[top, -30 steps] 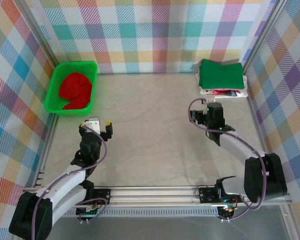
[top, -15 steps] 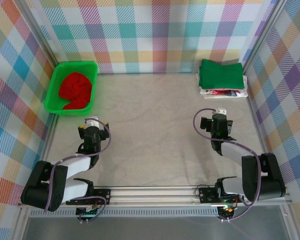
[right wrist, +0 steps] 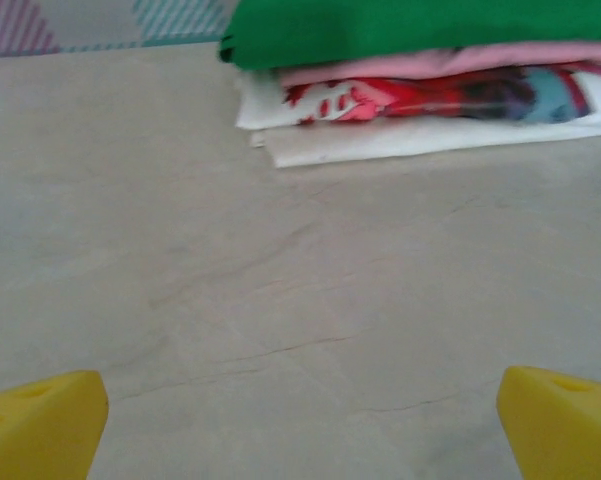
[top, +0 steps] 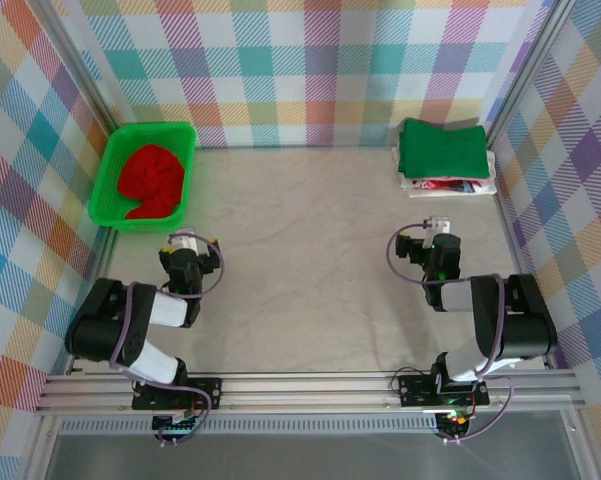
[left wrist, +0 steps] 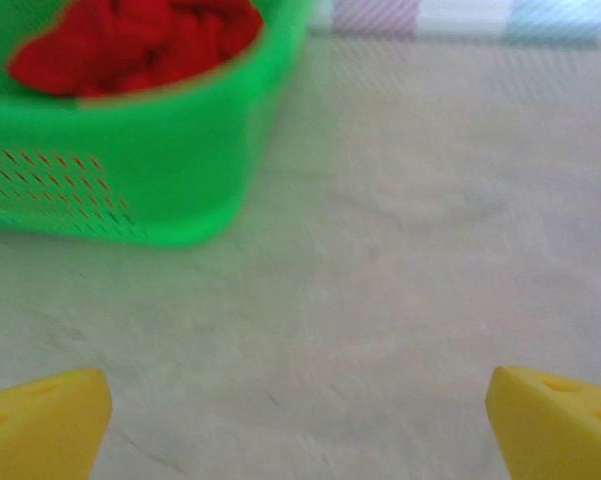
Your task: Fold and stack the t-shirts
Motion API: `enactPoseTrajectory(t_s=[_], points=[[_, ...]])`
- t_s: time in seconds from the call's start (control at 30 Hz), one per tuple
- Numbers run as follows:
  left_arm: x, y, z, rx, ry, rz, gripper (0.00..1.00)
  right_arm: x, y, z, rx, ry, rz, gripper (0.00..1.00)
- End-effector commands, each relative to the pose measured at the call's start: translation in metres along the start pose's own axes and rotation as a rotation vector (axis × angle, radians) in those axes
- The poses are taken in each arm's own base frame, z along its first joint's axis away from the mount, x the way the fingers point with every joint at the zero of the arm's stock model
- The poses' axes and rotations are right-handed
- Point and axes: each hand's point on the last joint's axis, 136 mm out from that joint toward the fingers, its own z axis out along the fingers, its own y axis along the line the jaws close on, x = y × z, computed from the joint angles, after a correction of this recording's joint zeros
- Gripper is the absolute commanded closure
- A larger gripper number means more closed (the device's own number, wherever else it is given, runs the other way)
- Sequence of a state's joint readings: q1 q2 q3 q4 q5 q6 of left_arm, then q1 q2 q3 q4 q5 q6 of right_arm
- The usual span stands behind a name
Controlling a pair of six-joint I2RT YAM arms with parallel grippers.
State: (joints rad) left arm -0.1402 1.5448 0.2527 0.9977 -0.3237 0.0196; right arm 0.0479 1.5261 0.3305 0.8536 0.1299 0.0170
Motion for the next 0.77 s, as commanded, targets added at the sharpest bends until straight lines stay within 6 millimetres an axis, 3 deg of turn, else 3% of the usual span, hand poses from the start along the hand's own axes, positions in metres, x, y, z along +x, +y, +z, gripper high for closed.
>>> enactPoseTrajectory(t_s=[0.0, 0.07, 0.13, 0.73], points=[[-0.022, -0.019, 0.005, 0.111, -0.052, 0.006, 0.03, -0.031, 0.017, -0.002, -0.099, -0.123, -0.037, 0.00], [-0.019, -0.023, 0.016, 0.115, 0.005, 0.025, 0.02, -0.029, 0.013, 0.010, -0.120, -0.043, -0.005, 0.00], [-0.021, -0.014, 0.026, 0.087, 0.041, -0.019, 0.00, -0.030, 0.010, 0.008, -0.159, -0.049, 0.033, 0.00], [-0.021, -0.010, 0.025, 0.085, 0.043, -0.031, 0.00, -0.029, 0.013, 0.009, -0.152, -0.044, 0.012, 0.00]])
